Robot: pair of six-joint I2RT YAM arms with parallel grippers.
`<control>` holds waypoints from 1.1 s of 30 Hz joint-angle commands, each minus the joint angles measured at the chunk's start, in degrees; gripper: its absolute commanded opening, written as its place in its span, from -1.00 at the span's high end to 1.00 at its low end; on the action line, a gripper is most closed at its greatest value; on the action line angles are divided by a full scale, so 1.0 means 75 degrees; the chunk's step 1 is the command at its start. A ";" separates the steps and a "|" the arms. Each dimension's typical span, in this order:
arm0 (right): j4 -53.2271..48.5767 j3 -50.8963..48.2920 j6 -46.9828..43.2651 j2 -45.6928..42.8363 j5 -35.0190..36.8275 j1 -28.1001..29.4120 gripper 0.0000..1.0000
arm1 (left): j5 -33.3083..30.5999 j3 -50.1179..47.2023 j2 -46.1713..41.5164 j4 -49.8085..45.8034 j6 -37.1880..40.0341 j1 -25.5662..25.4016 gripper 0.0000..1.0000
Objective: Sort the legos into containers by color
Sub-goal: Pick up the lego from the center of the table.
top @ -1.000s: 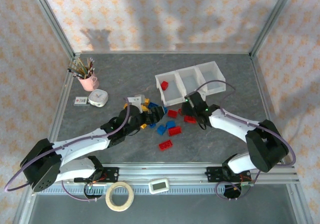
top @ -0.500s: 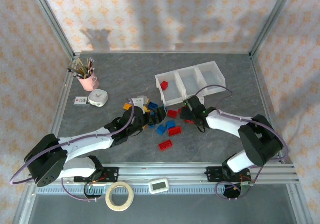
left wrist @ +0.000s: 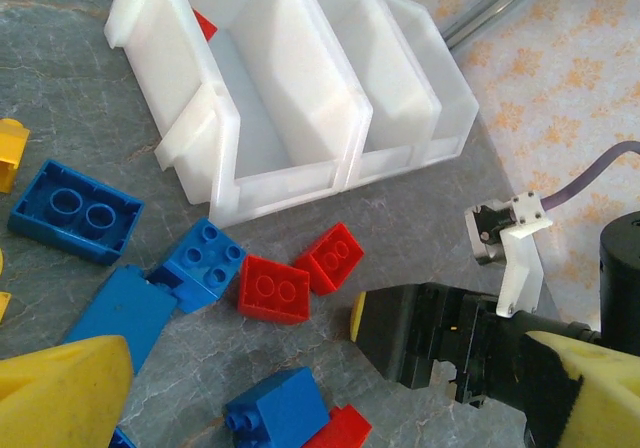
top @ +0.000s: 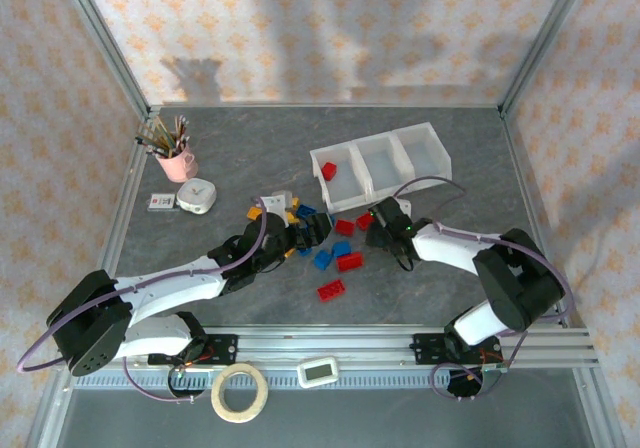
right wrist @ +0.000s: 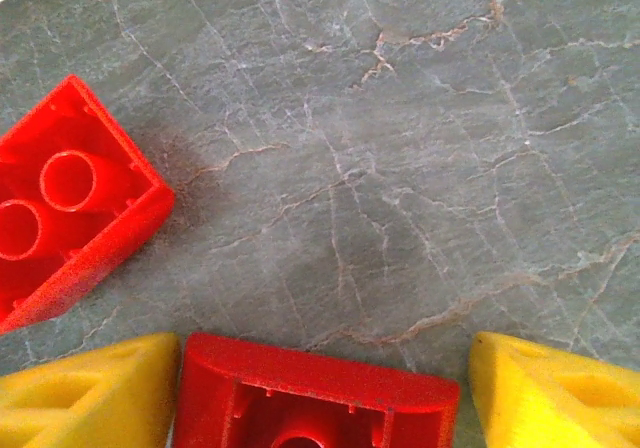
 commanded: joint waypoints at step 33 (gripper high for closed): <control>-0.0674 0.4522 -0.0899 0.1814 0.0392 -0.0024 -0.24 | -0.0275 0.0586 -0.1008 -0.0843 0.0899 0.1175 -0.98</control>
